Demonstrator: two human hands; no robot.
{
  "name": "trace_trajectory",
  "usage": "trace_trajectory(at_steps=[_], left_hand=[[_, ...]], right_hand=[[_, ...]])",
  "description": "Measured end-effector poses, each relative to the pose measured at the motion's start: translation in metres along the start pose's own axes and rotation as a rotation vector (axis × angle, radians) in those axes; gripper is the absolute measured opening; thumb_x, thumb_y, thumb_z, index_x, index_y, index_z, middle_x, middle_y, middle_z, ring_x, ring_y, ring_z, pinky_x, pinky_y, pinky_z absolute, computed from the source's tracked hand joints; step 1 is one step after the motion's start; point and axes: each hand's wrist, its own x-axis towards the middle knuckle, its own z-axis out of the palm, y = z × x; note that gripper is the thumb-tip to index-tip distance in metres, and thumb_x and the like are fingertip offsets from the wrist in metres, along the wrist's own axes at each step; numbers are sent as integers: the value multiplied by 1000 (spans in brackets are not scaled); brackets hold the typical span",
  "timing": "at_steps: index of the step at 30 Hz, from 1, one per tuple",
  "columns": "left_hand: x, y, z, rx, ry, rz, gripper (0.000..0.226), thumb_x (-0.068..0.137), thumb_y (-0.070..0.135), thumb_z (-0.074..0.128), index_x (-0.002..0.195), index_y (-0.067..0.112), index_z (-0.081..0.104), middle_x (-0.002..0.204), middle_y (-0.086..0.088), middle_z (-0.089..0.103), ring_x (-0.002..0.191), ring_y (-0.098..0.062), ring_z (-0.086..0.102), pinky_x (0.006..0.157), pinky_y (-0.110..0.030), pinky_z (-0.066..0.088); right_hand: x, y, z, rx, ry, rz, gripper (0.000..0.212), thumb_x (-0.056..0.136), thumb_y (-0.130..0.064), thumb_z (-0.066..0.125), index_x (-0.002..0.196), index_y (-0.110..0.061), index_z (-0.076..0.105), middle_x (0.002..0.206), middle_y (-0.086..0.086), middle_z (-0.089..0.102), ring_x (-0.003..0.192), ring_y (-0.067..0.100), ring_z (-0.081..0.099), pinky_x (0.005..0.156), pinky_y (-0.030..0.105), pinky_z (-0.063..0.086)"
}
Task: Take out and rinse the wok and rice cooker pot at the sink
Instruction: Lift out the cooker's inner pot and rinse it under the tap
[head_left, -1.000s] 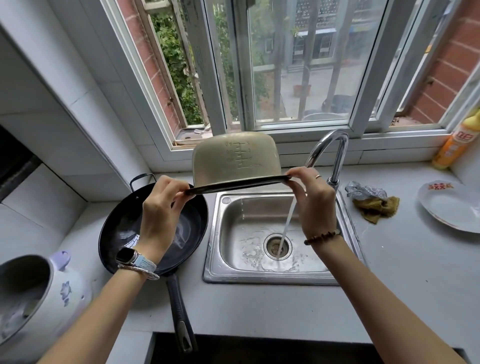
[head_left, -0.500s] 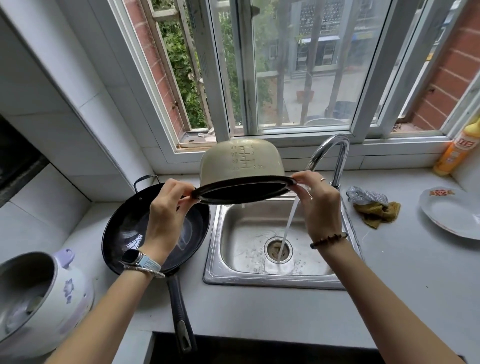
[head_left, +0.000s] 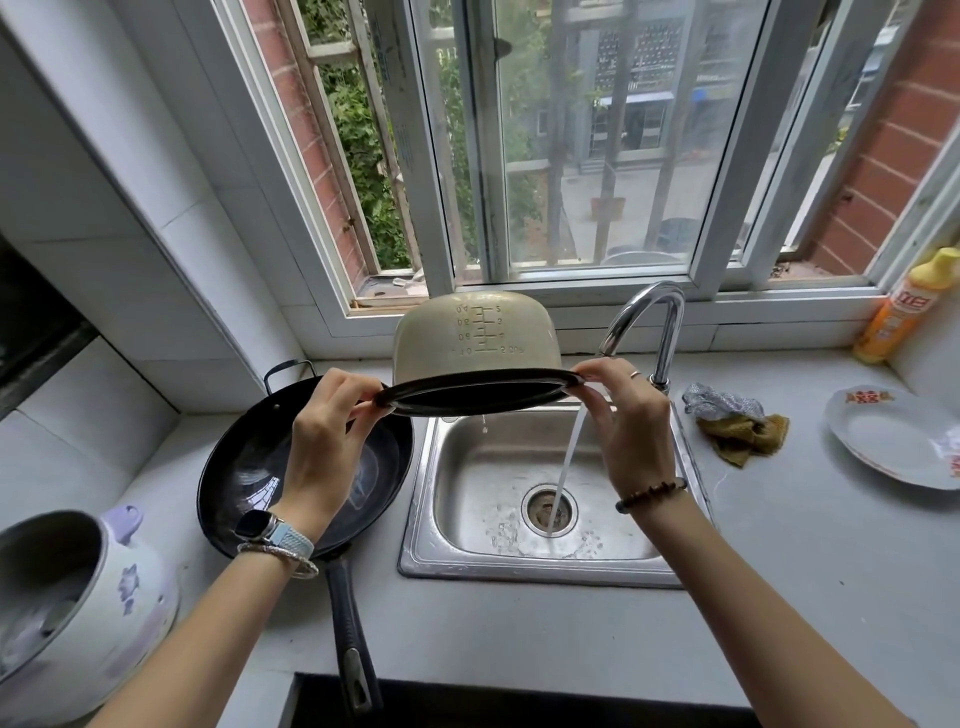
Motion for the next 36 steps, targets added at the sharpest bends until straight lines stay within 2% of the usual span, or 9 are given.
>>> trace_trajectory(at_steps=[4,9,13,15,24,28,33,36], left_hand=[[0,1,0,11,-5,10,15,82,0,70,96,1,65,90,-5,56,78,-7,55,81,-16,54],[0,4,1,15,-4,20,15,83,0,70,97,0,65,90,-5,56,79,-6,54,81,-17,54],[1,6,2,4,2,39,13,83,1,68,95,-2,65,90,-7,56,79,-6,53,83,-12,52],[1,6,2,-3,3,37,13,83,0,69,95,-3,65,90,-5,55,79,-7,53,82,-15,54],[2,7,3,2,-3,52,15,82,-2,71,96,-2,66,90,-7,56,79,-7,54,80,-23,56],[4,7,3,0,-3,63,14,81,-3,70,95,-3,65,89,-7,56,78,-5,53,81,-21,55],[3,4,3,-1,-3,71,16,81,-3,71,95,-2,65,89,-6,55,79,-6,53,81,-22,56],[2,1,3,-7,2,74,16,80,-3,71,96,-2,65,90,-4,55,79,-8,55,81,-22,56]], right_hand=[[-2,1,-2,1,-3,-3,12,80,-7,73,90,-4,68,83,6,68,74,17,65,73,16,45],[-3,3,-6,6,-1,-8,12,80,-6,73,90,-4,67,83,6,68,73,15,63,74,10,42],[-2,5,-7,12,-4,-11,10,82,-6,72,91,-5,68,83,5,67,72,18,64,69,25,51],[-2,6,-7,11,-2,-15,10,82,-7,72,91,-5,68,83,6,67,72,18,65,68,28,51],[-1,6,-10,8,5,-27,12,80,-4,73,90,-4,67,84,7,67,73,19,65,69,26,51],[1,5,-9,17,1,-28,11,81,-4,73,90,-3,68,84,7,67,74,18,65,73,20,50],[0,5,-8,26,-8,-23,9,82,-7,71,90,-4,67,84,6,67,73,18,64,70,27,52],[0,5,-7,16,-7,-30,10,81,-4,72,90,-3,68,84,6,67,74,18,64,71,24,51]])
